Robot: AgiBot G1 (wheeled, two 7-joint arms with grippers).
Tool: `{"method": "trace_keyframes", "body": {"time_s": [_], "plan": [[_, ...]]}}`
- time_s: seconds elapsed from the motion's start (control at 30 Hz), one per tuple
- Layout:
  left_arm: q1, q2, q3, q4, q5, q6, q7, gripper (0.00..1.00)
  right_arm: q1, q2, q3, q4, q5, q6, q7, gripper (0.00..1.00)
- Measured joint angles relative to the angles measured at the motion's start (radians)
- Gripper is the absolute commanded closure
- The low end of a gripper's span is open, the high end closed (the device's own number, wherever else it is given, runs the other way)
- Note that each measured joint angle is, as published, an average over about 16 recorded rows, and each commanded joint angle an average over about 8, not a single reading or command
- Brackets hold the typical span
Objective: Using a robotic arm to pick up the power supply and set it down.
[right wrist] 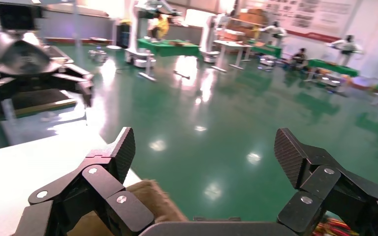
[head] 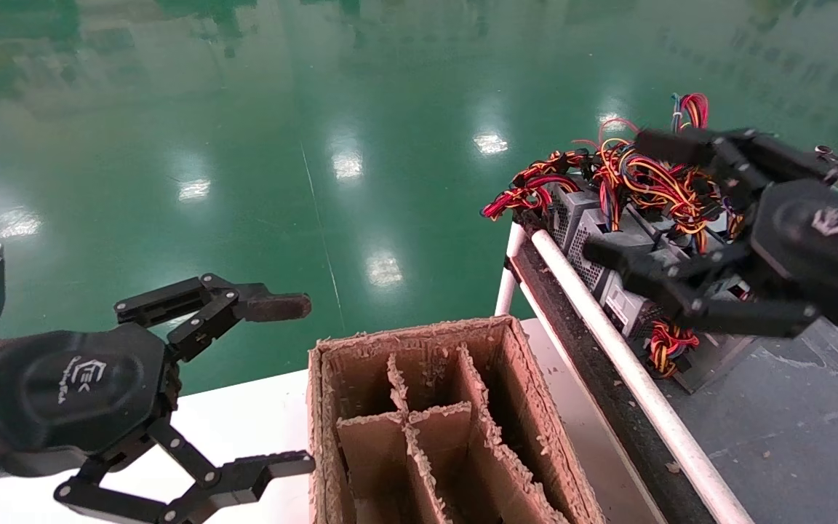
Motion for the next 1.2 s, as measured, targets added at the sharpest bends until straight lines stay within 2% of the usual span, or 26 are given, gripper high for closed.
{"method": "trace_keyframes", "body": {"time_s": [0.77, 0.97, 1.2], "plan": [[0.000, 0.000, 0.001, 0.000, 0.000, 0.000, 0.000, 0.00, -0.090, -0.190, 0.289, -0.028, -0.311, -0.360, 0.235, 0.00], [0.000, 0.000, 0.001, 0.000, -0.001, 0.000, 0.000, 0.00, -0.104, -0.219, 0.332, -0.032, -0.357, -0.413, 0.267, 0.00], [0.000, 0.000, 0.001, 0.000, -0.001, -0.001, 0.000, 0.00, -0.108, -0.226, 0.344, -0.034, -0.370, -0.428, 0.274, 0.00]]}}
